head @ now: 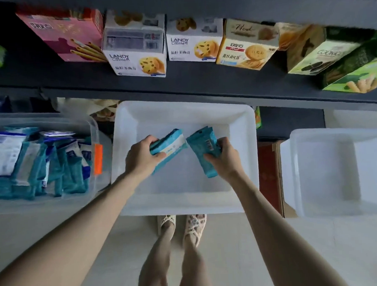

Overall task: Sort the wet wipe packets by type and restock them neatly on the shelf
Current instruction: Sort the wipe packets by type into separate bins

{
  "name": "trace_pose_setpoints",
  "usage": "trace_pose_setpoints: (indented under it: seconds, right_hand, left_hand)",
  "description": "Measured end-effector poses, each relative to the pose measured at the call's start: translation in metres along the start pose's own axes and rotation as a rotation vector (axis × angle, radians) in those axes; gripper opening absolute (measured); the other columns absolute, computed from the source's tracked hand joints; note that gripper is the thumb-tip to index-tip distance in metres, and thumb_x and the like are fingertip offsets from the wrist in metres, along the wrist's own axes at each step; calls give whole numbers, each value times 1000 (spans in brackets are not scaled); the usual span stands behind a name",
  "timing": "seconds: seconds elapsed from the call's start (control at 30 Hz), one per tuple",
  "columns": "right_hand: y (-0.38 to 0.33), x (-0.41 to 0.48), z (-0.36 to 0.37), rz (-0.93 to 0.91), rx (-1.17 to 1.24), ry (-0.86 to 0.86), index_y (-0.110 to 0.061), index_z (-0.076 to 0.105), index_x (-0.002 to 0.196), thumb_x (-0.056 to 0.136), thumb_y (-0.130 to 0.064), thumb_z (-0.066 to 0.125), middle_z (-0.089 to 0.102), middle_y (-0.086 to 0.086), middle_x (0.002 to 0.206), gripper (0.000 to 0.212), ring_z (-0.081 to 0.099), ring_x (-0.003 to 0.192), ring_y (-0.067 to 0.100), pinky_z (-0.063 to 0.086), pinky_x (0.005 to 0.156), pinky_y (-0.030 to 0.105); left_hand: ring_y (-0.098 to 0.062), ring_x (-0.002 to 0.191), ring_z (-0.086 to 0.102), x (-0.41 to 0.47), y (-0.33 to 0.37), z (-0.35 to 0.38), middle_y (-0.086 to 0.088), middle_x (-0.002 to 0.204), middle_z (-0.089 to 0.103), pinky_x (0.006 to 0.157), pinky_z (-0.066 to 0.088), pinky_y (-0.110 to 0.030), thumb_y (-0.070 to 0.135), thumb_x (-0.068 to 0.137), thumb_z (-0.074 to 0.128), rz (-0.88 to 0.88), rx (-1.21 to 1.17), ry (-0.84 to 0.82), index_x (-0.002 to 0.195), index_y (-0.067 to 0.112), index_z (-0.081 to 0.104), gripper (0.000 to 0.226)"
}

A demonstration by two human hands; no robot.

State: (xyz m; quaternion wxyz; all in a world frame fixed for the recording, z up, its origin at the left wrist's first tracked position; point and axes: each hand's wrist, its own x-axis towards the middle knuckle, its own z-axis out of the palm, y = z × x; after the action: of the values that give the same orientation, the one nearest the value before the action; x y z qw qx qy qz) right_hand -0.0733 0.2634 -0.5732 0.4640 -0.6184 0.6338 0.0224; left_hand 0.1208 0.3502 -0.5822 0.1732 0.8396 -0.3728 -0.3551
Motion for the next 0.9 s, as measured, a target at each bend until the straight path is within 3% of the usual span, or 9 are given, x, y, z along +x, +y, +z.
trace_pose_setpoints:
  seconds: [0.17, 0.37, 0.47, 0.67, 0.73, 0.8, 0.9]
  right_hand:
    - [13, 75, 11, -58, -199, -116, -17, 47, 117, 86, -22, 64, 63, 12, 118, 36, 61, 98, 35, 53, 81, 52]
    - [17, 144, 19, -212, -496, -227, -22, 46, 132, 90, -20, 60, 60, 8, 126, 45, 50, 115, 32, 34, 99, 38]
    - [19, 161, 27, -303, -579, -166, -22, 44, 137, 89, -22, 60, 55, 5, 134, 51, 43, 123, 29, 28, 99, 35]
    - [46, 153, 48, -542, -535, 51, -13, 47, 138, 84, -12, 66, 52, 8, 134, 58, 42, 124, 32, 24, 106, 35]
    - [49, 155, 52, -563, -552, 62, -12, 49, 137, 83, -10, 66, 51, 11, 132, 57, 42, 122, 34, 26, 105, 38]
    - [49, 157, 54, -561, -580, 63, -11, 49, 137, 84, -10, 65, 49, 15, 131, 56, 41, 120, 36, 29, 103, 41]
    - [46, 156, 53, -560, -644, 27, -13, 44, 141, 88, -13, 61, 44, 14, 136, 56, 38, 125, 36, 27, 107, 41]
  left_hand:
    - [-26, 93, 63, 57, -12, 27, -6, 109, 69, 73, 50, -34, 20, 78, 75, 34, 148, -15, 108, 14, 61, 34]
    - [-25, 95, 59, 122, -25, 32, -2, 111, 67, 79, 43, -30, 19, 81, 71, 93, 293, -153, 112, 23, 60, 33]
    - [-27, 105, 52, 144, -32, 42, -6, 118, 63, 82, 38, -31, 16, 86, 64, 193, 394, -183, 122, 21, 58, 36]
    - [-29, 115, 43, 128, -61, 68, -11, 123, 58, 105, 23, -47, 12, 81, 70, 450, 504, 80, 128, 10, 55, 50]
    - [-29, 110, 38, 127, -66, 72, -14, 119, 55, 99, 27, -50, 12, 77, 73, 481, 560, 120, 127, 10, 55, 53]
    - [-32, 106, 39, 130, -67, 73, -17, 119, 52, 90, 31, -45, 12, 79, 72, 483, 575, 114, 130, 11, 53, 55]
    - [-37, 113, 39, 132, -63, 72, -18, 128, 48, 97, 29, -45, 16, 90, 61, 472, 614, 19, 140, 9, 43, 54]
